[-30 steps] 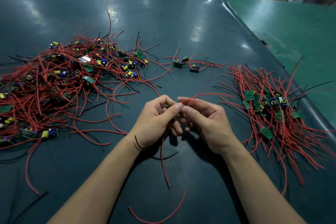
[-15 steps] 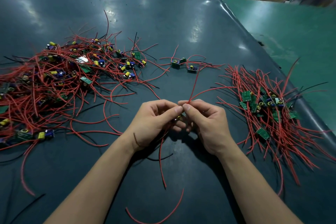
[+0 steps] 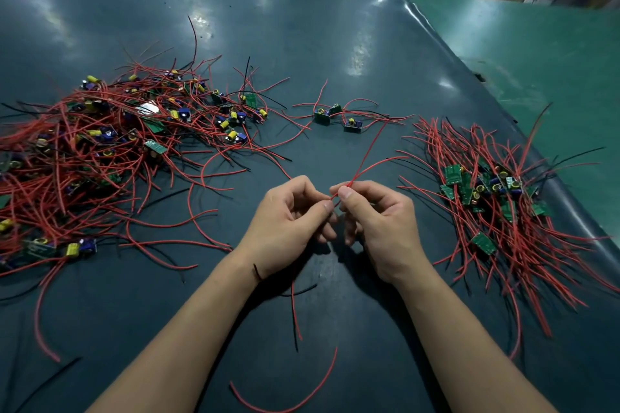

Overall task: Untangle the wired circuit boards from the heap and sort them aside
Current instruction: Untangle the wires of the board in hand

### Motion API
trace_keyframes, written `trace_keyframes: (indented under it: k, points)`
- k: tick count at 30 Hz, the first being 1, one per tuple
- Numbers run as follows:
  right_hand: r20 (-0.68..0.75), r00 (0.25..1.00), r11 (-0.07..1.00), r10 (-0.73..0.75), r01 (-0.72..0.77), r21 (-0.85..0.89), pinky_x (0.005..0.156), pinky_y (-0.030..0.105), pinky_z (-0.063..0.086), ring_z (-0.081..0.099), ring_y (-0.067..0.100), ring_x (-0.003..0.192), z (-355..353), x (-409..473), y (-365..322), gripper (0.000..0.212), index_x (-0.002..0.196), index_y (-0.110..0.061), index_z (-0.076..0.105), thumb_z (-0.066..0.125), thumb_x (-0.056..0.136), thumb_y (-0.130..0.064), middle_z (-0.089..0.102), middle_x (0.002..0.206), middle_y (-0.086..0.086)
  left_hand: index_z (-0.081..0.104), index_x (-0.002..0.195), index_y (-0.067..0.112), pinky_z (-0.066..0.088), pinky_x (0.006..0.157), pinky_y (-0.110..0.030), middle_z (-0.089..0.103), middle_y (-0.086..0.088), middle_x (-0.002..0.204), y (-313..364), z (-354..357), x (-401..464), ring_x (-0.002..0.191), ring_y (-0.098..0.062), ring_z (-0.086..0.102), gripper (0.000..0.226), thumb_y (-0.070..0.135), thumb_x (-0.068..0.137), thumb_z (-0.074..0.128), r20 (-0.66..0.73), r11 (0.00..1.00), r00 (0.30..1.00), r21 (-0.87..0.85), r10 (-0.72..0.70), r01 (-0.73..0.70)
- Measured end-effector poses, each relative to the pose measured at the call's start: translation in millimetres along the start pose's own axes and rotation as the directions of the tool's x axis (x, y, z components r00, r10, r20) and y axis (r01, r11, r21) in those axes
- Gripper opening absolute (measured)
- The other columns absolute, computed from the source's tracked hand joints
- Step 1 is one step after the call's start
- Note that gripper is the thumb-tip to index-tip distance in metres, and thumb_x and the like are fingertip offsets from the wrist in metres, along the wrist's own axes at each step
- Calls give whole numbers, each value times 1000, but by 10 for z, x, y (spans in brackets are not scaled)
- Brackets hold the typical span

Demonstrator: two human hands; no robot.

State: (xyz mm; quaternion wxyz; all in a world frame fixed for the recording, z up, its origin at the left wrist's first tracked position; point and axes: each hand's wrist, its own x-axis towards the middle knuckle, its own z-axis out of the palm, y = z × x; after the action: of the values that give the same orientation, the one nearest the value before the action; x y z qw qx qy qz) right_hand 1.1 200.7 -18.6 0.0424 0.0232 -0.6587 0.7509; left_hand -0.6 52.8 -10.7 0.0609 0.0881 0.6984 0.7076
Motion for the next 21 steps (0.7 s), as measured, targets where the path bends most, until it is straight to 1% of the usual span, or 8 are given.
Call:
trace_keyframes:
  k: [2, 5, 7, 9, 12, 14, 17, 21]
  points:
    - [5, 1000, 1000, 10, -10, -1, 40, 23, 43, 56, 14, 47, 1, -4, -8, 10, 85, -11, 75, 66, 87, -15, 61, 60, 0, 49, 82, 1, 53, 53, -25, 64, -14, 66, 5, 7, -9, 54, -18, 65, 15, -2, 94, 57, 2, 999, 1000, 49, 8, -9]
    - [33, 999, 999, 41, -42, 9, 40, 23, 44, 53, 15, 47, -1, -5, -21, 10, 90, -13, 75, 66, 90, -8, 60, 62, 1, 48, 82, 0, 55, 53, -27, 64, -14, 64, 8, 8, -6, 54, -19, 66, 14, -5, 94, 56, -1, 998, 1000, 62, -1, 1]
    - [40, 998, 998, 56, -57, 39, 39, 22, 43, 52, 14, 46, 2, 2, -39, 11, 91, -11, 72, 64, 91, -4, 61, 64, 1, 51, 84, -2, 55, 53, -28, 65, -10, 62, 5, 6, 0, 54, -20, 67, 11, -6, 93, 54, -3, 999, 1000, 48, -13, 13]
    - [34, 998, 997, 59, -61, 49, 38, 21, 43, 52, 13, 44, 12, 5, -55, 11, 87, -12, 72, 65, 90, -5, 63, 65, 0, 56, 89, 0, 56, 54, -26, 66, -6, 62, 4, -1, -3, 55, -19, 67, 9, -8, 94, 53, 1, 1000, 1000, 21, -23, 23]
    - [21, 998, 997, 64, -65, 45, 38, 21, 43, 52, 13, 45, 16, 10, -60, 12, 84, -13, 74, 66, 89, -6, 66, 67, 2, 60, 96, 1, 58, 59, -26, 69, -7, 66, 12, -15, -8, 59, -19, 68, 6, -3, 92, 59, 21, 995, 998, -72, -66, 67]
    - [11, 998, 997, 68, -68, 27, 38, 21, 44, 54, 14, 45, 9, 13, -61, 12, 84, -14, 75, 67, 89, -7, 69, 69, 6, 61, 93, 2, 59, 61, -28, 70, -8, 67, 12, -22, -8, 60, -19, 69, 3, 0, 91, 62, 20, 991, 995, -92, -94, 95]
    - [23, 997, 997, 77, -78, 13, 39, 22, 44, 54, 14, 44, 9, 8, -57, 13, 82, -15, 76, 67, 89, -8, 70, 70, 8, 62, 87, 3, 60, 60, -30, 70, -9, 66, 0, -11, -3, 59, -19, 68, 5, 1, 91, 63, -6, 992, 993, -62, -114, 113]
    - [31, 996, 994, 89, -91, 67, 40, 22, 45, 56, 14, 48, 1, 28, -53, 18, 80, -15, 76, 64, 91, -6, 70, 72, 4, 68, 90, 2, 56, 57, -24, 71, -8, 67, 4, 16, -4, 59, -17, 68, 4, 0, 90, 64, -30, 990, 994, -91, -108, 104]
